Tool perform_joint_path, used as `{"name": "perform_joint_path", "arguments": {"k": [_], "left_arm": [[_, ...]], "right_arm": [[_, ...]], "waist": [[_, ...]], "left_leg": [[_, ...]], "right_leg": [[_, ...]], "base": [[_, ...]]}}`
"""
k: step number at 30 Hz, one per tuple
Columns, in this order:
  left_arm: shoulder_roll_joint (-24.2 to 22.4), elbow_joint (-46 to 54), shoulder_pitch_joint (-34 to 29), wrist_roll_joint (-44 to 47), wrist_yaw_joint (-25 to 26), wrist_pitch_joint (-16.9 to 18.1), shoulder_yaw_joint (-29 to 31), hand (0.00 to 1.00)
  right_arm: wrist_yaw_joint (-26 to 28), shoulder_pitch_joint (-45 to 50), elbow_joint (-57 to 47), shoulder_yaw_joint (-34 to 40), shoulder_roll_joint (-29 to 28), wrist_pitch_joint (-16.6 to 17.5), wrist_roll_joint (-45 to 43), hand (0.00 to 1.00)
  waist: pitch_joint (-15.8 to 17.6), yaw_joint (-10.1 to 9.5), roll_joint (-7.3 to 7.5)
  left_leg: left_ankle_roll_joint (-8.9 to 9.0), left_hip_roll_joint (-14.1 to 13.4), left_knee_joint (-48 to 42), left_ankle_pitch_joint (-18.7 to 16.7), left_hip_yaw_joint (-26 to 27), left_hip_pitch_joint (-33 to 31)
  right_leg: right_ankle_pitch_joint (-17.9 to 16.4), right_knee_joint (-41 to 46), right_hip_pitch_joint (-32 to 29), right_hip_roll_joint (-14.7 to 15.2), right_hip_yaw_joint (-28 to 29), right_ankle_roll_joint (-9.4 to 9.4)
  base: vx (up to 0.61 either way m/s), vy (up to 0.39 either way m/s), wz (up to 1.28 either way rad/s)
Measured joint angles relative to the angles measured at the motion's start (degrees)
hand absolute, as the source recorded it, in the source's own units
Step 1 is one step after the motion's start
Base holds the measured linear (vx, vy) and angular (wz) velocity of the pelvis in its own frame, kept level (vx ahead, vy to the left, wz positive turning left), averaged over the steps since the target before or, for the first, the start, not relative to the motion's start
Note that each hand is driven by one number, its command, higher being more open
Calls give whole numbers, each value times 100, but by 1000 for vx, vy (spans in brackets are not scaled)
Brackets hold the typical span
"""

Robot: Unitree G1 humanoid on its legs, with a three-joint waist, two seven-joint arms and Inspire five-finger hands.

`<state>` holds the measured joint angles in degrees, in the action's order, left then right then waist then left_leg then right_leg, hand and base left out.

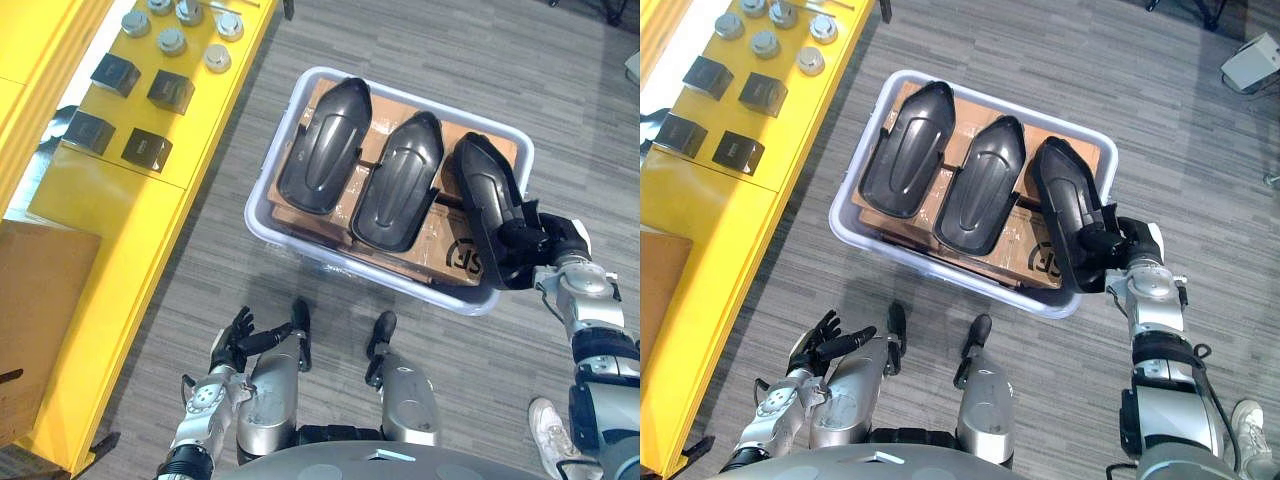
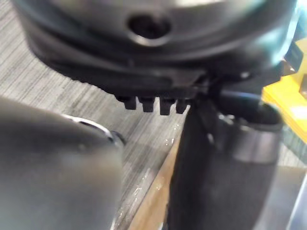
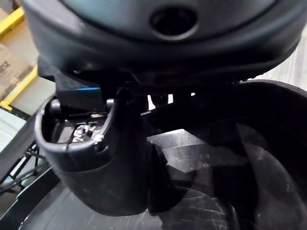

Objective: Walk over and take three plastic housings, then place them on the shelf

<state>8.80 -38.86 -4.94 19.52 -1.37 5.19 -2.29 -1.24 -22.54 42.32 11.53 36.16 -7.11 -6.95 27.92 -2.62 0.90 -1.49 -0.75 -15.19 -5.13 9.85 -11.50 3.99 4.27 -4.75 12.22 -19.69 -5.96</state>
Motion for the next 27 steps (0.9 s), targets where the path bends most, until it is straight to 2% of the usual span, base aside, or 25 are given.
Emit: {"name": "perform_joint_path", "arguments": {"k": [3, 9, 11, 13, 15, 19, 23, 27], "left_arm": [[4, -7, -163, -125, 12, 11, 9, 100], [-66, 308, -634, -136, 269, -50, 176, 100], [-177, 959, -704, 59, 370, -51, 299, 100], [-265, 1703, -756, 251, 393, -44, 408, 100], [-327, 2448, -788, 372, 398, -44, 518, 100], [-384, 3831, -567, 586, 392, -26, 509, 100], [-440, 4815, -292, 795, 431, -27, 263, 100], [-454, 5017, -52, 1111, 437, -35, -229, 100]], "right_arm": [[-305, 241, -292, 183, -165, 58, 233, 0], [-1082, 1355, -2476, 551, -958, 288, 951, 0], [-1429, 1616, -3177, 795, -1275, 435, 1308, 0], [-1635, 1738, -3776, 925, -1449, 534, 1485, 0], [-1713, 1777, -4285, 934, -1557, 633, 1588, 0], [-1802, 1780, -4905, 819, -1817, 1136, 1793, 0], [-1952, 1779, -5199, 129, -2073, 1425, 1808, 0], [-1931, 1778, -5228, -691, -2286, 1681, 2016, 0]], "waist": [[-281, 95, 86], [-1094, 312, 314], [-1321, 313, 351], [-1413, 310, 349], [-1541, 336, 325], [-1721, 335, 243], [-1915, 322, 206], [-1974, 280, 128]], "left_leg": [[-11, 41, 199, 89, 62, 36], [40, 88, 796, 248, 210, 528], [41, 104, 994, 258, 234, 716], [77, 117, 1110, 264, 234, 807], [40, 123, 1150, 316, 226, 831], [48, 119, 1175, 329, 163, 997], [52, 122, 1208, 331, 145, 1028], [62, 133, 1251, 343, 143, 1104]], "right_leg": [[38, -135, -13, 14, 31, -23], [81, -372, 201, -15, 115, -39], [83, -488, 352, -32, 108, -42], [85, -541, 431, -37, 86, -46], [86, -551, 439, -38, 56, -48], [88, -587, 640, -34, -57, -50], [101, -665, 700, -33, -96, -71], [107, -725, 794, -35, -116, -80]], "base": [[-15, 1, -6], [47, -24, -14], [17, -7, -3], [0, 0, 0], [10, -3, 3], [31, -3, 9], [9, 2, 2], [-34, -5, 0]]}}
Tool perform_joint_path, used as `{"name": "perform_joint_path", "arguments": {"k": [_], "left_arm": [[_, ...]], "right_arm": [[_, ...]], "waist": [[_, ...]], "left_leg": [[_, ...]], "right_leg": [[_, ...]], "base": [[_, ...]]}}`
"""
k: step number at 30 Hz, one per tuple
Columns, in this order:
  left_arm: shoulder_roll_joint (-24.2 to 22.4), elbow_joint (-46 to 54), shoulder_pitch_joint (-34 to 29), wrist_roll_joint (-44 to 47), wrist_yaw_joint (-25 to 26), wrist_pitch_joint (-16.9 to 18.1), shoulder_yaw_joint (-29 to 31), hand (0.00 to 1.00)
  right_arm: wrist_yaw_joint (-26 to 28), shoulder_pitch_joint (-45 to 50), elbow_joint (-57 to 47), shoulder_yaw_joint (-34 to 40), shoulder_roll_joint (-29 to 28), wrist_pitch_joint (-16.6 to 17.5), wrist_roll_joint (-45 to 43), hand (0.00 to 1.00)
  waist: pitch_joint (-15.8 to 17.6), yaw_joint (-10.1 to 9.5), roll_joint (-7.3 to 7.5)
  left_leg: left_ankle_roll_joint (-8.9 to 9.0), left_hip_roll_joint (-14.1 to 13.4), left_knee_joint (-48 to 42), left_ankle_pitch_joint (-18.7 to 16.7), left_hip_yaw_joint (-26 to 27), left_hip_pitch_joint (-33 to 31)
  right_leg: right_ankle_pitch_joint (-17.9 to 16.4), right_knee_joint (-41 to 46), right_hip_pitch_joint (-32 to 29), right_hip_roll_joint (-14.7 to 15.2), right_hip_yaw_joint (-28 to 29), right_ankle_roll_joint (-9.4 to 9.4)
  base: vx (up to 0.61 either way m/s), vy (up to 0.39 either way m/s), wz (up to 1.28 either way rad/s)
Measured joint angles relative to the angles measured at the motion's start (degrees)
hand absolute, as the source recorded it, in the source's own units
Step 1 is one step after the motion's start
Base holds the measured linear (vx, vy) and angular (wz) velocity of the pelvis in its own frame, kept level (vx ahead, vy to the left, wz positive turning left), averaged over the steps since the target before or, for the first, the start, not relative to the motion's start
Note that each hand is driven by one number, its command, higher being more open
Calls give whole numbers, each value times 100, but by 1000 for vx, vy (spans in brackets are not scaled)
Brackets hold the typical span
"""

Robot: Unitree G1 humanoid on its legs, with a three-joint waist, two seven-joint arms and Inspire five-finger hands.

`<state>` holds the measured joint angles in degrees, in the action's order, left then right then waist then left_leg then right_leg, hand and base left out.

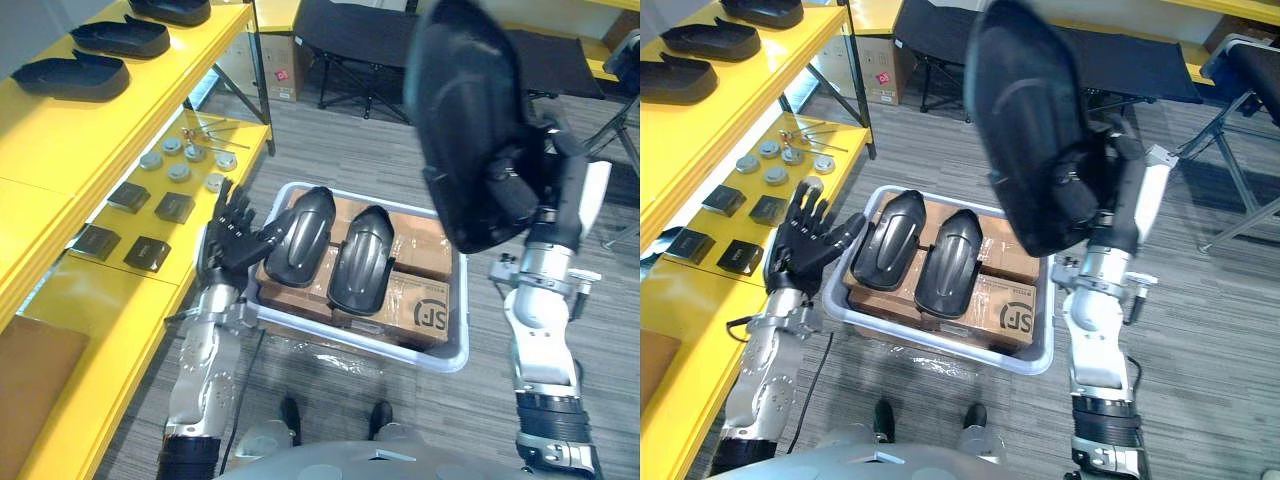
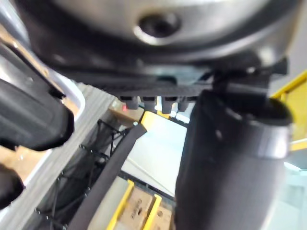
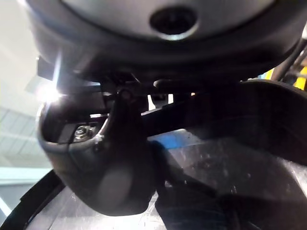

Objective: Walk over and take three plastic housings, then place them on the shelf

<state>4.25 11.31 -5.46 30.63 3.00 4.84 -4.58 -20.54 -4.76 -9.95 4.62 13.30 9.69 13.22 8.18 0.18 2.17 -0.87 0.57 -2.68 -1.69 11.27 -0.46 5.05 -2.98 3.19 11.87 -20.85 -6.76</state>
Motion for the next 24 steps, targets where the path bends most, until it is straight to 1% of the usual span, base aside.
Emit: {"name": "perform_joint_path", "arguments": {"k": [2, 3, 5, 7, 9, 11, 13, 16, 18, 21, 24], "left_arm": [[-105, 57, 94, 315, -56, -34, -307, 100], [-117, 57, 116, 410, -56, -62, -369, 100], [-211, 54, 191, 819, -50, -295, -581, 100], [-217, 54, 198, 1025, -48, -399, -644, 100], [-216, 54, 216, 1262, -50, -412, -629, 100], [-201, 53, 274, 1746, -126, -552, -628, 100], [-202, 53, 274, 2163, -181, -682, -632, 100], [-201, 53, 275, 2788, -292, -804, -667, 100], [-199, 53, 275, 3024, -333, -860, -702, 100], [-198, 54, 275, 3230, -431, -856, -733, 100], [-201, 54, 285, 3311, -451, -849, -792, 100]], "right_arm": [[12, -33, 3, -537, -158, 92, 7, 0], [25, -59, 12, -652, -200, 92, 9, 0], [28, -126, 52, -1046, -311, 93, 3, 0], [1, -161, 126, -1143, -450, 94, -29, 0], [-32, -296, 292, -1200, -562, 96, -24, 0], [-96, -334, 386, -1278, -675, 95, -27, 0], [-174, -418, 486, -1391, -731, 96, -30, 0], [-287, -560, 627, -1459, -748, 96, -31, 0], [-394, -629, 771, -1521, -762, 97, -34, 0], [-529, -629, 847, -1603, -758, 97, -32, 0], [-690, -628, 1037, -1720, -749, 90, -16, 0]], "waist": [[-31, -4, -20], [-37, -2, -28], [-92, -2, -42], [-141, -7, -30], [-195, 3, -36], [-295, -28, -33], [-359, -17, -46], [-381, -11, -46], [-384, -10, -49], [-407, 0, -50], [-507, 0, -39]], "left_leg": [[12, -3, 19, 19, -17, -7], [11, -3, 26, 25, -18, -6], [7, 6, 102, 75, -36, -2], [10, 5, 113, 85, -51, -2], [9, 7, 114, 87, -49, 1], [7, 18, 128, 92, -52, 1], [5, 24, 132, 96, -55, 4], [5, 32, 169, 131, -55, 28], [1, 39, 271, 198, -56, 88], [8, 44, 357, 259, -64, 98], [11, 45, 413, 296, -65, 96]], "right_leg": [[1, -18, 0, -9, -30, -1], [1, -19, -2, -10, -34, -1], [1, -27, -17, -10, -63, 0], [2, -31, -12, -16, -90, 0], [9, -39, -11, -14, -94, 8], [53, -127, 25, -19, -110, 10], [64, -138, 32, -17, -115, 11], [72, -138, 38, -13, -118, 19], [77, -139, 49, -15, -125, 28], [82, -140, 27, -18, -157, 36], [84, -140, 3, -37, -171, 39]], "base": [[-32, -16, 3], [-33, -12, 4], [-27, -6, 5], [-12, -6, 5], [0, 0, 0], [0, 0, 0], [0, 0, 0], [-47, 5, 0], [-59, 0, 0], [-67, -1, 2], [-14, 0, 0]]}}
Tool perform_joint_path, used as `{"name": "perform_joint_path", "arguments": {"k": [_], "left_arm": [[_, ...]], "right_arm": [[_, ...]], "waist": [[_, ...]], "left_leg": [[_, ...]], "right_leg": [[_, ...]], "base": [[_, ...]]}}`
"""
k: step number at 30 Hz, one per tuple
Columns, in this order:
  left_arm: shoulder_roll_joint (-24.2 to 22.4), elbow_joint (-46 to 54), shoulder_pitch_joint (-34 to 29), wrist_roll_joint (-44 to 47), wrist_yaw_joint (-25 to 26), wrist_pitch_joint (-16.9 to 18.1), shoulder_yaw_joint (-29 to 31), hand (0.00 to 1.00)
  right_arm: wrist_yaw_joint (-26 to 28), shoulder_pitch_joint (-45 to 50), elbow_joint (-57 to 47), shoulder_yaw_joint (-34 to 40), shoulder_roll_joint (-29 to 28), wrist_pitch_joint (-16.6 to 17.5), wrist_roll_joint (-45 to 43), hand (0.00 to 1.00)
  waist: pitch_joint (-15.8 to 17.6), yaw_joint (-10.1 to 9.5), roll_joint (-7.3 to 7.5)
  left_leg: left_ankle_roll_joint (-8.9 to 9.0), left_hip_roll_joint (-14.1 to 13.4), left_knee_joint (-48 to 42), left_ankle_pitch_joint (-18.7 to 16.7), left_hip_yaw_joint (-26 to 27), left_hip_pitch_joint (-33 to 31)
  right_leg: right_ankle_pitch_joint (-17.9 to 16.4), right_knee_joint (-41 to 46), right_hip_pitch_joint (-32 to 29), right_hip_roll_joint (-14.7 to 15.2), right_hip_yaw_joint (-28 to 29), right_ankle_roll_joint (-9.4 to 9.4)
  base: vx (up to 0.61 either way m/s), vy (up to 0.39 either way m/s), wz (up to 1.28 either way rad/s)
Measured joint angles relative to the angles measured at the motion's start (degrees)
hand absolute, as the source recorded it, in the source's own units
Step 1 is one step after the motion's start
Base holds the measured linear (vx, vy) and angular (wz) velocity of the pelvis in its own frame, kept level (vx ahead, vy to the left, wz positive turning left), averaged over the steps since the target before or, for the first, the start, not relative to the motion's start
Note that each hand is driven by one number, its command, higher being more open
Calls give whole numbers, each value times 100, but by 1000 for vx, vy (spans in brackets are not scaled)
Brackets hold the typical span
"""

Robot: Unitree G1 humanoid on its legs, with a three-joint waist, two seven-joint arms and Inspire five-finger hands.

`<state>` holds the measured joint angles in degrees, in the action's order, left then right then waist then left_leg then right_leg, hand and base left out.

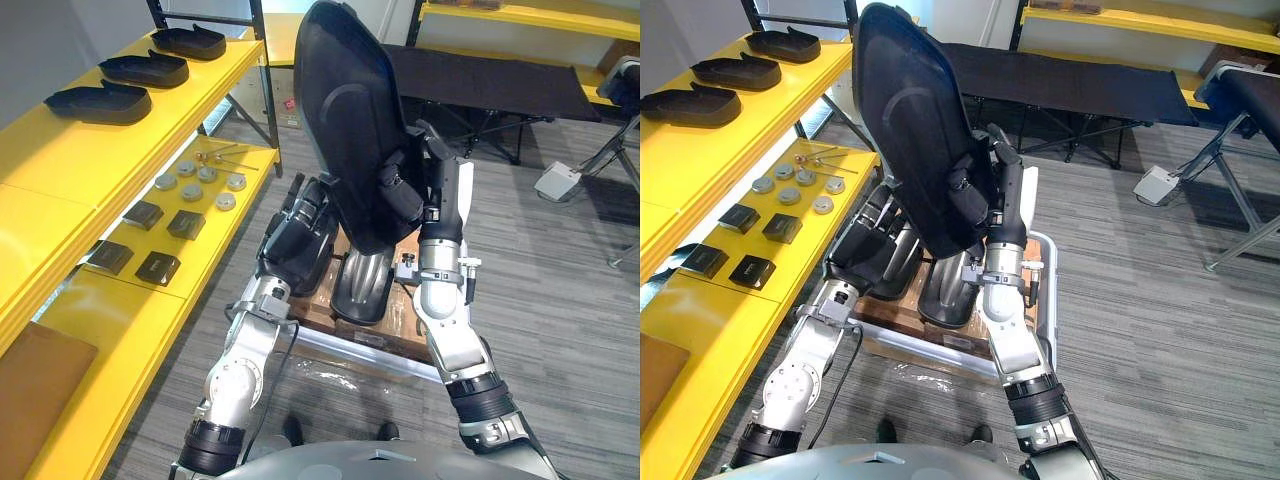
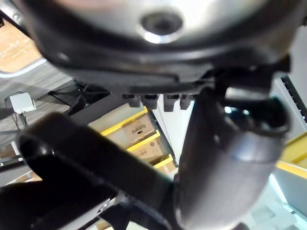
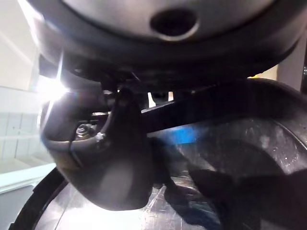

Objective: Walk over and take three plastic housings, then place them on the shelf

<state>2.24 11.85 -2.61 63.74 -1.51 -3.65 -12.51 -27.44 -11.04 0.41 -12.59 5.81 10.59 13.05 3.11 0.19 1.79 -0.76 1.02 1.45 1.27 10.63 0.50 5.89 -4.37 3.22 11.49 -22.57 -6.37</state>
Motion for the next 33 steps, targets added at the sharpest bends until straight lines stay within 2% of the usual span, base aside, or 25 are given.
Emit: {"name": "perform_joint_path", "arguments": {"k": [8, 12, 15, 16, 21, 25, 28, 31, 33], "left_arm": [[-28, 1, 125, 624, -49, 258, -15, 100], [-39, 104, 208, 777, -62, 463, 8, 100], [-157, 262, 213, 786, 16, 742, 29, 100], [-194, 268, 213, 764, 85, 865, 34, 100], [-273, 249, 202, 56, 1207, 1672, 202, 100], [-302, 157, 174, -171, 1266, 1911, 462, 100], [-301, 154, 123, -695, 1245, 1894, 466, 100], [-285, 59, 122, -1521, 1158, 1531, 369, 100], [-283, -54, 122, -1732, 1071, 1389, 220, 100]], "right_arm": [[-573, 3, 70, -266, -11, -15, 7, 0], [-674, 19, 70, -242, -103, -21, -36, 0], [-740, 63, 68, -199, -188, -20, -47, 0], [-756, 87, 67, -198, -206, -20, -50, 0], [-909, 125, 30, -149, -353, -20, -60, 0], [-908, 125, -137, -120, -361, -21, -278, 0], [-767, 125, -140, -117, -378, -20, -285, 0], [-535, 125, -140, -180, -410, -18, -286, 0], [-414, 125, -140, -254, -411, -18, -285, 0]], "waist": [[-34, -5, 11], [-35, -4, 12], [-37, -4, 15], [-38, -5, 17], [-39, -3, 19], [-48, -7, 33], [-78, -6, 79], [-84, -7, 89], [-84, -5, 89]], "left_leg": [[-3, 1, 0, 5, -6, 10], [-3, 0, 0, 5, -6, 19], [-3, -2, 6, 5, -6, 31], [-3, -2, 10, 5, -6, 37], [1, -10, 98, 35, -1, 90], [1, -10, 105, 35, -1, 94], [1, -8, 111, 35, 3, 99], [1, -5, 113, 35, 9, 107], [1, -6, 113, 35, 14, 111]], "right_leg": [[4, 0, 16, -22, -11, 3], [4, 0, 25, -24, -11, 3], [3, 0, 31, -25, -3, 3], [3, 0, 35, -26, -2, 3], [2, 0, 39, -44, 17, 5], [2, 1, 39, -45, 15, 5], [3, 1, 39, -45, 15, 4], [3, 1, 42, -42, 18, 4], [2, 1, 42, -43, 23, 5]], "base": [[0, 0, 0], [0, 0, 0], [0, 0, 0], [0, 0, 0], [-11, 2, -2], [0, 0, 0], [0, 0, 0], [0, 0, 0], [0, 0, 0]]}}
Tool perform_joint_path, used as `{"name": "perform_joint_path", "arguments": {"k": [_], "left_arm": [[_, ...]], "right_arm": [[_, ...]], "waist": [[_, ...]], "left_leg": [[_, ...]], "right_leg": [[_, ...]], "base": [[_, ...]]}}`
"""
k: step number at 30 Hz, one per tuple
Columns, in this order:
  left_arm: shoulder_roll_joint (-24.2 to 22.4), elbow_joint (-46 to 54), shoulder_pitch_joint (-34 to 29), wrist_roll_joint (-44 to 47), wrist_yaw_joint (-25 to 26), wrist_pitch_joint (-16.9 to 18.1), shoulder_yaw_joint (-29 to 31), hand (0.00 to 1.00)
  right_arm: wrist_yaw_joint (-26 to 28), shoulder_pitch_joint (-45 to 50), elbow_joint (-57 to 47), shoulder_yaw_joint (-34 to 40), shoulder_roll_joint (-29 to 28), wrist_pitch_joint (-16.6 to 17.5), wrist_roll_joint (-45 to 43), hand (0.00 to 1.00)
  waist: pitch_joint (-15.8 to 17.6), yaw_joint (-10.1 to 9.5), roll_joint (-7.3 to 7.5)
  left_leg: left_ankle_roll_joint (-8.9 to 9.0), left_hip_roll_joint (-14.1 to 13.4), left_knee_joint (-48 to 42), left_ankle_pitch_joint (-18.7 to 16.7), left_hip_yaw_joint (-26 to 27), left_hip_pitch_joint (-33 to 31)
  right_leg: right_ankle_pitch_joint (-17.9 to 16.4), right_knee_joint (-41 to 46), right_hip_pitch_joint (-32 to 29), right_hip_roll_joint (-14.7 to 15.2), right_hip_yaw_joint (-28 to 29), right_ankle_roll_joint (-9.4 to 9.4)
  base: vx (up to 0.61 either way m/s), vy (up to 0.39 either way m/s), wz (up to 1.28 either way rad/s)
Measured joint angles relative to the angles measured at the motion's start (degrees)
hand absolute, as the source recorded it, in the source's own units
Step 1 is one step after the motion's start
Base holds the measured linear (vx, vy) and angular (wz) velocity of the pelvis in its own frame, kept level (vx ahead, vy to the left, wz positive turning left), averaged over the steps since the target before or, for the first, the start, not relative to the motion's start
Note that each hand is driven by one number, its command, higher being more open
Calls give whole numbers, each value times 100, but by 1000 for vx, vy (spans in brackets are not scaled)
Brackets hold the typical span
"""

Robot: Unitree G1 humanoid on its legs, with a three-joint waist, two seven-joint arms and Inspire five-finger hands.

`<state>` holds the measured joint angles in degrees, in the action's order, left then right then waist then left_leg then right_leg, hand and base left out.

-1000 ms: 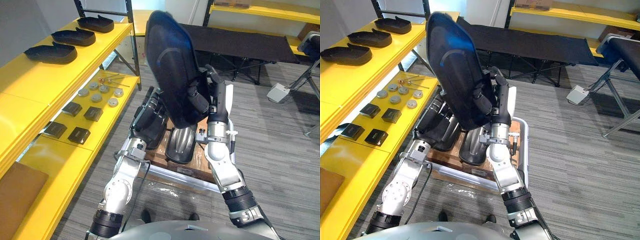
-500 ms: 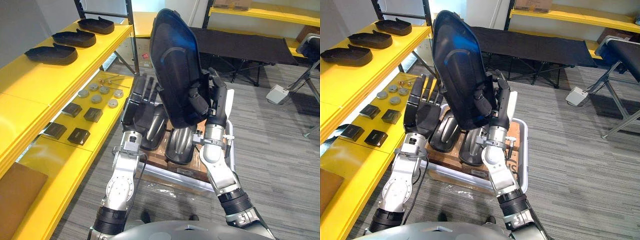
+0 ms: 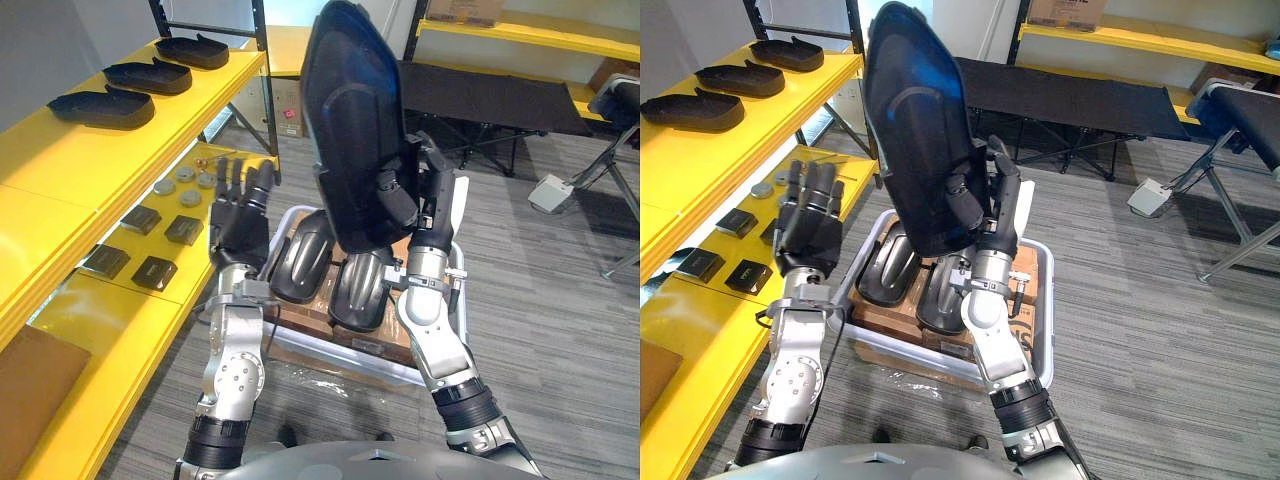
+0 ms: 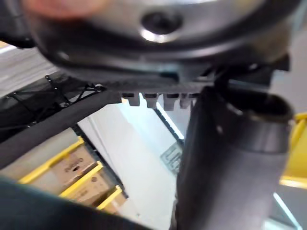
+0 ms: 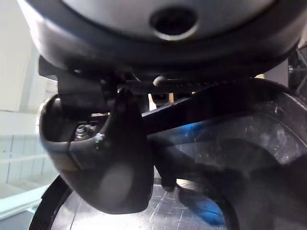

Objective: Walk over and take three plastic housings, then place them on the shelf

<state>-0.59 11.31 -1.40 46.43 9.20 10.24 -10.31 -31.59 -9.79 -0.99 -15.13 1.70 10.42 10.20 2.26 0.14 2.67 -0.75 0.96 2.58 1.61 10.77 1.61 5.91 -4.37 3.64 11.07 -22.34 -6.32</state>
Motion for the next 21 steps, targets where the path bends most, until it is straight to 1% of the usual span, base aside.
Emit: {"name": "perform_joint_path", "arguments": {"k": [2, 7, 9, 12, 15, 17, 21], "left_arm": [[-3, -65, -39, 31, -162, -166, -121, 100], [58, -65, -56, 57, -678, -163, -126, 100], [63, -64, -56, 98, -1015, -163, -135, 100], [76, -60, -56, 125, -1300, -162, -189, 100], [82, -58, -56, 132, -1460, -161, -223, 100], [107, -49, -56, 321, -1513, -160, -267, 100], [113, -27, -58, 990, -1648, -152, -394, 100]], "right_arm": [[112, 1, 2, -69, -17, 0, -64, 0], [149, 23, 7, -85, 14, 0, -194, 0], [149, 22, 8, -104, 14, 0, -201, 0], [152, 22, 21, -118, 14, 0, -217, 0], [159, 23, 31, -118, 20, 0, -222, 0], [177, 26, 31, -124, 29, 2, -224, 0], [229, 61, 72, -247, 38, 4, -217, 0]], "waist": [[0, 9, -1], [-4, 16, -9], [-5, 15, -9], [-7, 14, -12], [-12, 17, -22], [-23, 20, -40], [-62, 17, -103]], "left_leg": [[1, -4, 0, -1, 9, 4], [2, -8, 0, -1, 32, 12], [3, -8, 0, -2, 36, 17], [3, -8, 0, -2, 36, 19], [3, -8, -1, -2, 36, 20], [3, -9, -1, -2, 36, 21], [4, -10, 0, -3, 33, 21]], "right_leg": [[-1, 0, -4, -3, 18, 1], [-1, 0, -12, -6, 40, 2], [-1, 0, -10, -6, 43, 2], [-2, 0, -10, -5, 43, 3], [-2, 0, -10, -5, 44, 4], [-3, -1, -9, -5, 44, 5], [-4, -1, -8, -7, 42, 6]], "base": [[0, 0, -4], [0, 0, -2], [0, 0, 0], [0, 0, 0], [0, 0, 0], [0, 0, 0], [0, 0, 0]]}}
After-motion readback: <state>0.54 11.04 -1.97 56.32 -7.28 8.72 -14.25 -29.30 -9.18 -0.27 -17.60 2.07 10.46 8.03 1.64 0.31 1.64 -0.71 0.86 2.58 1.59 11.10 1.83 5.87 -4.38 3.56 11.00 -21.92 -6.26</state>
